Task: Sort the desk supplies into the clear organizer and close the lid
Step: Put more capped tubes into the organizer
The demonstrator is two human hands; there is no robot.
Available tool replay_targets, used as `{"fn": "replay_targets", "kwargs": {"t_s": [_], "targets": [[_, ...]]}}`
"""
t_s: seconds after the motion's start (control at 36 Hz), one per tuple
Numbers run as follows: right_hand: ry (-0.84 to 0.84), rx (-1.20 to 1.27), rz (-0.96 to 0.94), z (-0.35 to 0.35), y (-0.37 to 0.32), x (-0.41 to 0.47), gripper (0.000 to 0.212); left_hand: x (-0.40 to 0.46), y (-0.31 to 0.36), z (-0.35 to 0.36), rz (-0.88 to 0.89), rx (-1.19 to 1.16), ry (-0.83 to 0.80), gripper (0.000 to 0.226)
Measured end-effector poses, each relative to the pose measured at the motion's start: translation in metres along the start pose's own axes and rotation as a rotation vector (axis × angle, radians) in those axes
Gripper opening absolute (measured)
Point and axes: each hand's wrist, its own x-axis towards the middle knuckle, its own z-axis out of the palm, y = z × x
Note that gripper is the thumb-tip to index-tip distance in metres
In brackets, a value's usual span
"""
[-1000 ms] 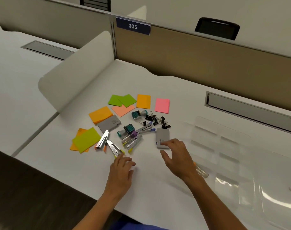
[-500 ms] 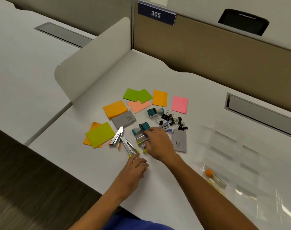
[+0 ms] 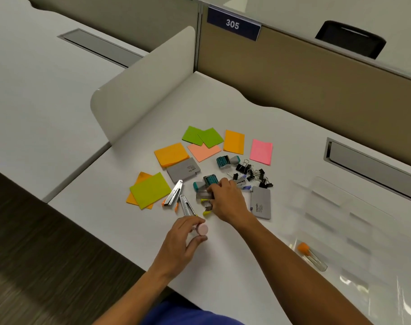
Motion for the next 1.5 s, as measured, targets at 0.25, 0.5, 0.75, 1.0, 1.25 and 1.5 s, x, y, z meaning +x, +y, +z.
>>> {"fn": "replay_targets", "kwargs": {"t_s": [0.25, 0.5, 0.75, 1.0, 1.25, 1.5], "targets": [[0.025, 0.045, 0.009, 0.004, -0.003, -0.002, 0.032, -0.009, 0.01, -0.012, -0.037, -0.035, 0.066, 0.042], [0.044, 0.109, -0.019, 0.0, -0.001, -0.011, 0.043, -0.02, 0.028, -0.022, -0.065, -0.077, 0.17, 0.035], [0.151, 0.508, 0.049, -0.027, 0.016, -0.043, 0.036, -0.02, 0.051, -0.012, -0.125, -0.086, 0.224, 0.037], [0.337, 0.967, 0.312, -0.053, 0.069, -0.115, 0.032, -0.014, 0.088, 0.018, -0.12, -0.192, 0.18, 0.035], [0.544, 1.049, 0.493, -0.065, 0.138, -0.185, 0.031, -0.001, 0.117, 0.063, -0.085, -0.28, 0.058, 0.024], [0.589, 1.017, 0.65, -0.064, 0.179, -0.241, 0.038, 0.019, 0.148, 0.116, -0.034, -0.162, -0.091, 0.025]]}}
